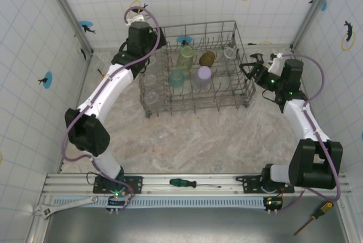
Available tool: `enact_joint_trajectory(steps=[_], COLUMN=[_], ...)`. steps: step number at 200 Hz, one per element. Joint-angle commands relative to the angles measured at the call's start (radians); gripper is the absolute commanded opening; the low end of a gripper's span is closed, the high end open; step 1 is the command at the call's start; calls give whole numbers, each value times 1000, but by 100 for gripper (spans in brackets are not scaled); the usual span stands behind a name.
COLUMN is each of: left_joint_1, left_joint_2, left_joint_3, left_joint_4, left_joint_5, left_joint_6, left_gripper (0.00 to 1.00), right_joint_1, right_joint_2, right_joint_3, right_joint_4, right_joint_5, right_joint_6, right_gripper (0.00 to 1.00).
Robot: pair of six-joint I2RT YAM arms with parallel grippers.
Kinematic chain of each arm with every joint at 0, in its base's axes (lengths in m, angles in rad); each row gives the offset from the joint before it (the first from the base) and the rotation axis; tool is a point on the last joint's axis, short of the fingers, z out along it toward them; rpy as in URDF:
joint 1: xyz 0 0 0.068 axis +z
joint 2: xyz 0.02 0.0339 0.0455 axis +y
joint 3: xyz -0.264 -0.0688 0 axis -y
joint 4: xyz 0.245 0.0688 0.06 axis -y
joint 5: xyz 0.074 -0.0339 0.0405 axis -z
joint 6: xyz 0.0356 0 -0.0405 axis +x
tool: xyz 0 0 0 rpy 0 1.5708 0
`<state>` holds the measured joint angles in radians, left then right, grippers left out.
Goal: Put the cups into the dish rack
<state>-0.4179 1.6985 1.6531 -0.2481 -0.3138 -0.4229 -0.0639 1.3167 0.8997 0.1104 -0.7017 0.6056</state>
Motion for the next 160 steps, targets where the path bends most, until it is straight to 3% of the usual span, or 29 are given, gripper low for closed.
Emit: enact_joint_trajectory(steps=[1,48,160], left_joint_1=[2,52,308], left_joint_2=[-82,-220,-426], left_joint_3=[-78,-252,-682], left_joint_4=[45,80,46], left_joint_5=[-149,-247,-230], left_joint_6=[0,0,-110], left_gripper=[98,97,97], right_joint_1=[-22,-29,-37], right_joint_2=[-29,-27,-179], right_joint_3=[-16,14,-176], right_joint_4=[-27,-166,-185], right_joint_5=[48,199,955], right_joint_6=[-35,-121,-133], right_gripper=[99,99,99])
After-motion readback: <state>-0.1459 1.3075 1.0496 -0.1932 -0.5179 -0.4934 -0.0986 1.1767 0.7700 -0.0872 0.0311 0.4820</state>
